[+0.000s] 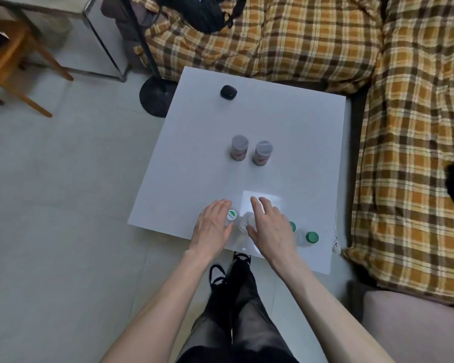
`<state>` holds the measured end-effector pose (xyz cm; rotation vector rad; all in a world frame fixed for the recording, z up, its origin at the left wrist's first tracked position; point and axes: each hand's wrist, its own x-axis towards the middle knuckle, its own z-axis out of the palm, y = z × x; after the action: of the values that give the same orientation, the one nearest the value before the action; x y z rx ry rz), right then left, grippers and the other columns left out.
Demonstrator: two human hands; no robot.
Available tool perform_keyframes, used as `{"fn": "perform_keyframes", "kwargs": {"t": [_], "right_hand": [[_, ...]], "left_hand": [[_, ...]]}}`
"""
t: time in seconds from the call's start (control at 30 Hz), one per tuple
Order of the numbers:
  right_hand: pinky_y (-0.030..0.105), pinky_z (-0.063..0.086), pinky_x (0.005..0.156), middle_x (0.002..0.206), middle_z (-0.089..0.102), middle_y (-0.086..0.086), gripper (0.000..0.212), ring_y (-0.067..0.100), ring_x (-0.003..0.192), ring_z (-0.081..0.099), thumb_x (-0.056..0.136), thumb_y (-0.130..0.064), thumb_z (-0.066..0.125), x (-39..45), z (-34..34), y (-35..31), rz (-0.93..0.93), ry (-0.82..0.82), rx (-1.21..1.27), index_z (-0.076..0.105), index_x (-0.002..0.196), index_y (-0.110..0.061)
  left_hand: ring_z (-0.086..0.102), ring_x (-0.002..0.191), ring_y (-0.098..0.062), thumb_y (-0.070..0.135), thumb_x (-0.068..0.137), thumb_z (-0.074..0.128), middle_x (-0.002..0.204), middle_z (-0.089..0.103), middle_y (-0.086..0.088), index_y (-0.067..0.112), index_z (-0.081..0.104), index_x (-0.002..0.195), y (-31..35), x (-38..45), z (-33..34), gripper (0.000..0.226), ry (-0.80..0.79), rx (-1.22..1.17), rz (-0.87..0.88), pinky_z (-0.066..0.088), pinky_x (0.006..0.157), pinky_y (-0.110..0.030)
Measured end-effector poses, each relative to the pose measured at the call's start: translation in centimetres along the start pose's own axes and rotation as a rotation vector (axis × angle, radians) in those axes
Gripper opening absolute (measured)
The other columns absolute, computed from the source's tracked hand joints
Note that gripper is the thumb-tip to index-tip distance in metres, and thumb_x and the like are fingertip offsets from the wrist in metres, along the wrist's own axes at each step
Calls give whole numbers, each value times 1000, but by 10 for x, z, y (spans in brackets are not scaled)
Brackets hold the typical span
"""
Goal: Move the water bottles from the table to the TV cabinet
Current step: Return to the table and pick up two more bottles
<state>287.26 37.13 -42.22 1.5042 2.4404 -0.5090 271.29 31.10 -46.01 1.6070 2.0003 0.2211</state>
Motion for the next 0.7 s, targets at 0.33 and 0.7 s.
{"fn": "perform_keyframes", "kwargs": {"t": [0.33,0.7], "right_hand": [[38,41,58,134,37,10,51,32,93,59,91,-24,70,40,34,2,91,-193,36,40,131,-16],[35,28,50,107,43,9,21,29,66,40,92,6,47,32,34,11,154,-159,203,40,99,-12]], "left_hand": [[53,119,-24,18,99,62,128,56,0,19,62,132,6,40,21,33,-155,-3,-75,47,97,-37],[55,94,-25,13,96,64,113,48,-6,10,58,114,1,38,5,20,-168,-72,-88,46,81,-33]]}}
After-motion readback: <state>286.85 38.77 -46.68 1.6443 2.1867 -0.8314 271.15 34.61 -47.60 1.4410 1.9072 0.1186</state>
